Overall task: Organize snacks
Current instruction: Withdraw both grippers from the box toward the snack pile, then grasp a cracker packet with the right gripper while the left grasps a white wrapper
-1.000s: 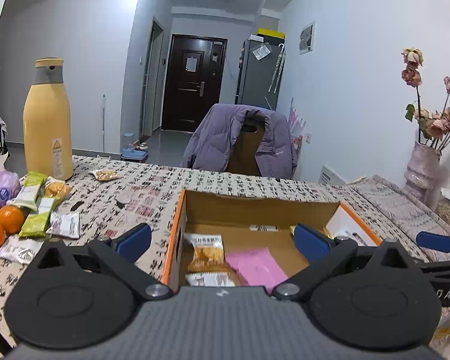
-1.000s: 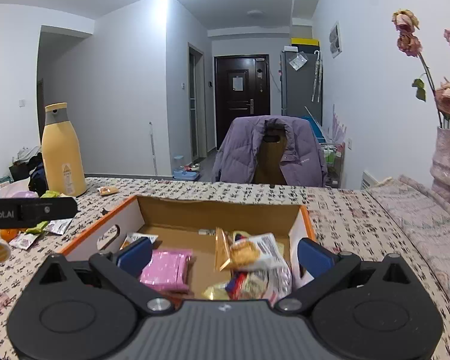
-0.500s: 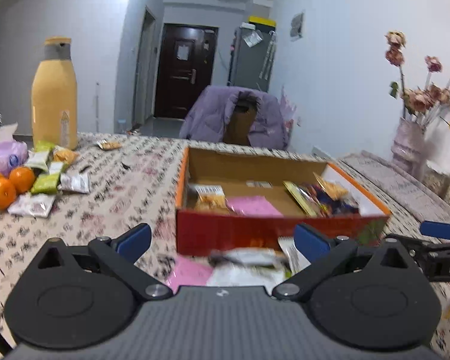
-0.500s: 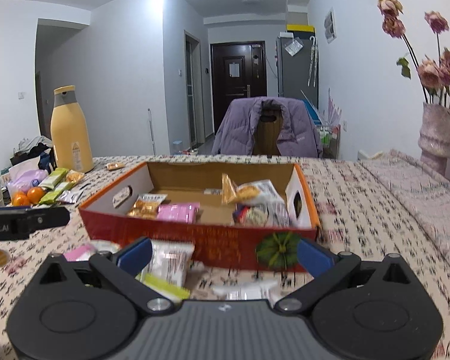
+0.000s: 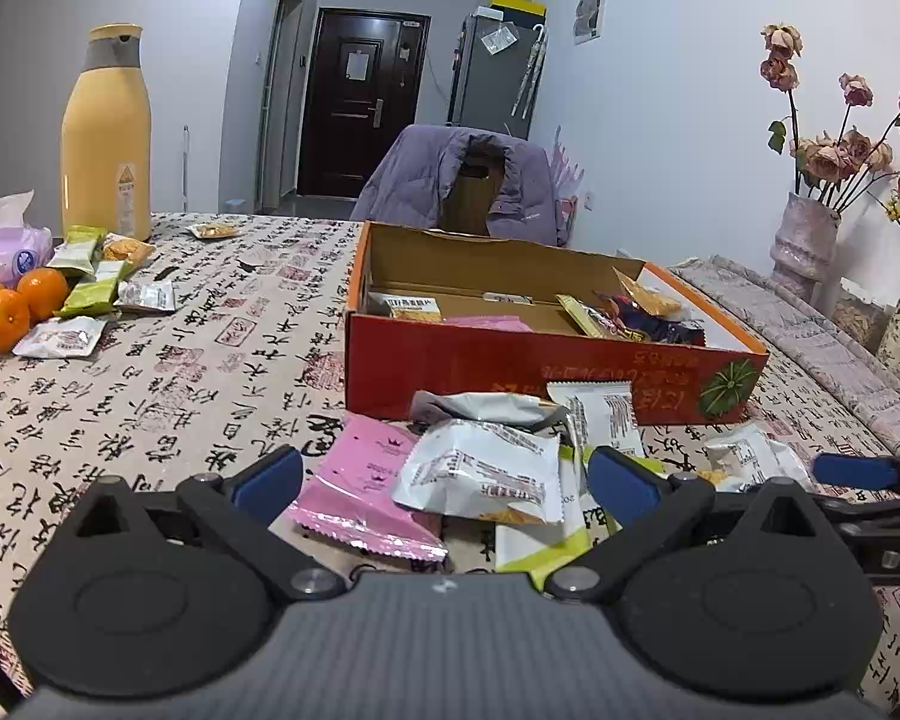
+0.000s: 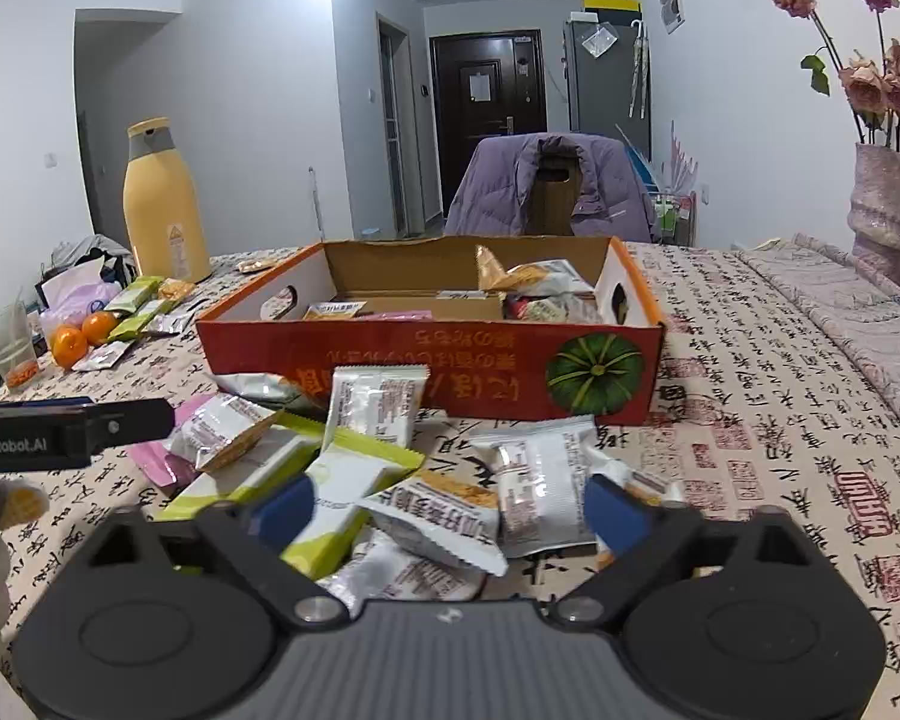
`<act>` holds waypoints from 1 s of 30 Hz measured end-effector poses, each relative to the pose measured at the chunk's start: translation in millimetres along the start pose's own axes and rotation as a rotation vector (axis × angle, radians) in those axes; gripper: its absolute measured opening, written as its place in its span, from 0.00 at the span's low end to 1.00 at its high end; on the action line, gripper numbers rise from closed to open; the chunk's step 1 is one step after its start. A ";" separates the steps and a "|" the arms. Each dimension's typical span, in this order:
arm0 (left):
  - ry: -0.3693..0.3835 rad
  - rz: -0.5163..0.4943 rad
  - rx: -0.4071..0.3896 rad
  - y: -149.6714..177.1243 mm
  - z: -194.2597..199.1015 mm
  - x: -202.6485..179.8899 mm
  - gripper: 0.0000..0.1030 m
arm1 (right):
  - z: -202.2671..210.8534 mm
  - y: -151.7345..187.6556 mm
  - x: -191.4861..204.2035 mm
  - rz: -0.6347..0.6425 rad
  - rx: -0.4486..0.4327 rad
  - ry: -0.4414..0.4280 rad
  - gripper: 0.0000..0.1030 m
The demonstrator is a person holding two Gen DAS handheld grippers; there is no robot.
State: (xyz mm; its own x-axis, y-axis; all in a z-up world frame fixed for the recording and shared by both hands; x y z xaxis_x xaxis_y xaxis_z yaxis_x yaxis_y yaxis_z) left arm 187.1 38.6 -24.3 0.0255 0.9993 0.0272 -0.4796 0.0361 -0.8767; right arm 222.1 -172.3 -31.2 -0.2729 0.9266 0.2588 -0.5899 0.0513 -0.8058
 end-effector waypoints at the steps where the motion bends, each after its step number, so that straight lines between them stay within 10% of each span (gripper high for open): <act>1: 0.002 0.000 0.002 0.7 -0.5 -0.5 1.00 | -3.9 0.5 0.5 -0.010 0.014 0.002 0.77; 8: 0.016 0.005 0.024 8.3 -2.8 -2.4 1.00 | -27.3 -4.3 -4.8 -0.122 0.087 0.003 0.55; 30: 0.018 -0.013 0.059 11.7 -7.2 -9.2 1.00 | -22.2 7.8 -16.8 -0.082 0.074 0.004 0.39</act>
State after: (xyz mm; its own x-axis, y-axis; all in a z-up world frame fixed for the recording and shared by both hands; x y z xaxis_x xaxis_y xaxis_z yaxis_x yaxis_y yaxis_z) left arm 187.6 29.8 -38.3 0.0470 0.9985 0.0293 -0.5303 0.0498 -0.8464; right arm 238.9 -179.1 -53.7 -0.2185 0.9217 0.3205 -0.6649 0.0998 -0.7402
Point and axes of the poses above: each gripper's, at about its wrist camera, not at the fingertips, and z roughly against the way its jaws point, x to its left, y to its underside, the point moved 7 cm from there along -z, roughly the way its jaws point, and after that the axes turned 11 degrees about -z, right-handed, at the moved point
